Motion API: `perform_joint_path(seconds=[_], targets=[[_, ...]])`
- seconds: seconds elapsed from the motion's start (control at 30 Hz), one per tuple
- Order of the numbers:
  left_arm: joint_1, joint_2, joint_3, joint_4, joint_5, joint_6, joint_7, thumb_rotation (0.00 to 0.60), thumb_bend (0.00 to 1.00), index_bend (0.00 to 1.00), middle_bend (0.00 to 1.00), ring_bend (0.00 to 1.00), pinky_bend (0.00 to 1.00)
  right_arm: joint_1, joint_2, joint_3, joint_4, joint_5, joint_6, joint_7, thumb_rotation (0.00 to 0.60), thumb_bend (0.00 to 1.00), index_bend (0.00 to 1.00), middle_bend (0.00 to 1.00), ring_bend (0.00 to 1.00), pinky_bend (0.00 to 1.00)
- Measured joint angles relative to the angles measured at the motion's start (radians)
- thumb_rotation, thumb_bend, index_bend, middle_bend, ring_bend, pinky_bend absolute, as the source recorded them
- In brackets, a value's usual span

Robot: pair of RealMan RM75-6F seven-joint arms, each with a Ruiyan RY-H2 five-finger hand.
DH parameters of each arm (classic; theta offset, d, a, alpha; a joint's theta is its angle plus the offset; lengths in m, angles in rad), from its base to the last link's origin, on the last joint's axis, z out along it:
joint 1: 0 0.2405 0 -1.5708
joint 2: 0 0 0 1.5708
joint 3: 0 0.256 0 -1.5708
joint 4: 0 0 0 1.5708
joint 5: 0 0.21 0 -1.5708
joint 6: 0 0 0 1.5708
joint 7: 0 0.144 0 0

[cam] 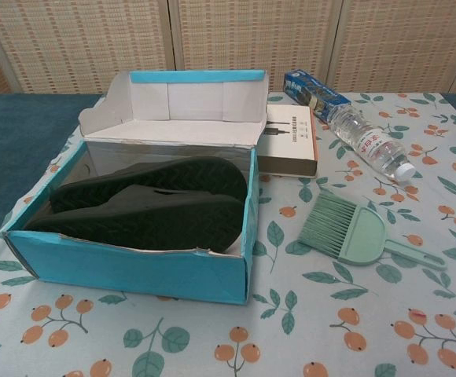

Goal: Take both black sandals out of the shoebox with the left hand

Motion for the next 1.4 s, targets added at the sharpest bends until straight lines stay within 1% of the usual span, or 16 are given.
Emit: perform_joint_path(seconds=[0.07, 0.2, 0.27, 0.33, 0.4, 0.5, 0.6, 0.7, 0.77, 0.93, 1.03, 1.13, 1.3, 1.4], targets=[[0.003, -0.008, 0.005, 0.016, 0.047, 0.026, -0.031, 0.6, 0.4, 0.0, 0.0, 0.0, 0.14, -0.006, 0.0, -0.002, 0.004, -0.01, 0.013, 0.015, 0.6, 0.19, 0.0, 0.0, 0.0, 0.0], [-0.007, -0.016, 0.022, 0.026, 0.113, 0.027, -0.122, 0.6, 0.4, 0.0, 0.0, 0.0, 0.14, -0.018, 0.007, -0.002, 0.006, -0.022, 0.042, 0.043, 0.6, 0.19, 0.0, 0.0, 0.0, 0.0], [-0.028, -0.016, 0.038, 0.022, 0.164, 0.007, -0.178, 0.6, 0.4, 0.0, 0.0, 0.0, 0.14, -0.024, 0.011, -0.001, 0.008, -0.028, 0.06, 0.062, 0.6, 0.19, 0.0, 0.0, 0.0, 0.0], [-0.063, -0.012, 0.049, 0.001, 0.219, -0.034, -0.207, 0.6, 0.4, 0.0, 0.0, 0.0, 0.14, -0.03, 0.016, -0.001, 0.011, -0.033, 0.068, 0.077, 0.6, 0.19, 0.0, 0.0, 0.0, 0.0], [-0.097, -0.011, 0.05, -0.029, 0.248, -0.074, -0.201, 0.6, 0.4, 0.0, 0.0, 0.0, 0.17, -0.033, 0.02, -0.001, 0.013, -0.034, 0.069, 0.083, 0.6, 0.19, 0.0, 0.0, 0.0, 0.0], [-0.138, -0.017, 0.031, -0.075, 0.242, -0.123, -0.144, 0.6, 0.4, 0.0, 0.0, 0.0, 0.22, -0.033, 0.024, -0.001, 0.012, -0.032, 0.068, 0.088, 0.6, 0.19, 0.0, 0.0, 0.0, 0.0], [-0.192, -0.034, -0.008, -0.117, 0.186, -0.2, -0.09, 0.6, 0.4, 0.0, 0.02, 0.0, 0.21, -0.034, 0.03, 0.002, 0.013, -0.026, 0.066, 0.099, 0.6, 0.19, 0.0, 0.0, 0.0, 0.0], [-0.254, -0.076, -0.06, -0.135, 0.103, -0.27, -0.028, 0.6, 0.4, 0.0, 0.03, 0.0, 0.2, -0.033, 0.034, 0.006, 0.015, -0.014, 0.058, 0.111, 0.6, 0.19, 0.0, 0.0, 0.0, 0.0], [-0.299, -0.122, -0.094, -0.134, 0.04, -0.317, 0.005, 0.6, 0.4, 0.0, 0.04, 0.0, 0.2, -0.031, 0.039, 0.009, 0.015, -0.004, 0.047, 0.122, 0.6, 0.19, 0.0, 0.0, 0.0, 0.0], [-0.392, -0.231, -0.149, -0.093, -0.076, -0.403, 0.072, 0.6, 0.4, 0.0, 0.06, 0.0, 0.2, -0.029, 0.049, 0.015, 0.015, 0.007, 0.04, 0.147, 0.6, 0.19, 0.0, 0.0, 0.0, 0.0], [-0.438, -0.278, -0.172, -0.059, -0.145, -0.443, 0.124, 0.6, 0.4, 0.02, 0.07, 0.01, 0.21, -0.027, 0.053, 0.015, 0.019, 0.011, 0.031, 0.161, 0.6, 0.19, 0.0, 0.0, 0.0, 0.0], [-0.463, -0.304, -0.184, -0.038, -0.204, -0.457, 0.186, 0.6, 0.4, 0.04, 0.08, 0.02, 0.22, -0.025, 0.058, 0.014, 0.023, 0.014, 0.02, 0.176, 0.6, 0.19, 0.0, 0.0, 0.0, 0.0], [-0.49, -0.326, -0.194, -0.026, -0.302, -0.468, 0.237, 0.6, 0.39, 0.1, 0.13, 0.08, 0.26, -0.026, 0.066, 0.014, 0.027, 0.02, 0.016, 0.196, 0.6, 0.19, 0.0, 0.0, 0.0, 0.0], [-0.505, -0.322, -0.188, -0.038, -0.351, -0.487, 0.26, 0.6, 0.39, 0.16, 0.16, 0.11, 0.27, -0.032, 0.071, 0.014, 0.026, 0.015, 0.031, 0.205, 0.6, 0.19, 0.0, 0.0, 0.0, 0.0]])
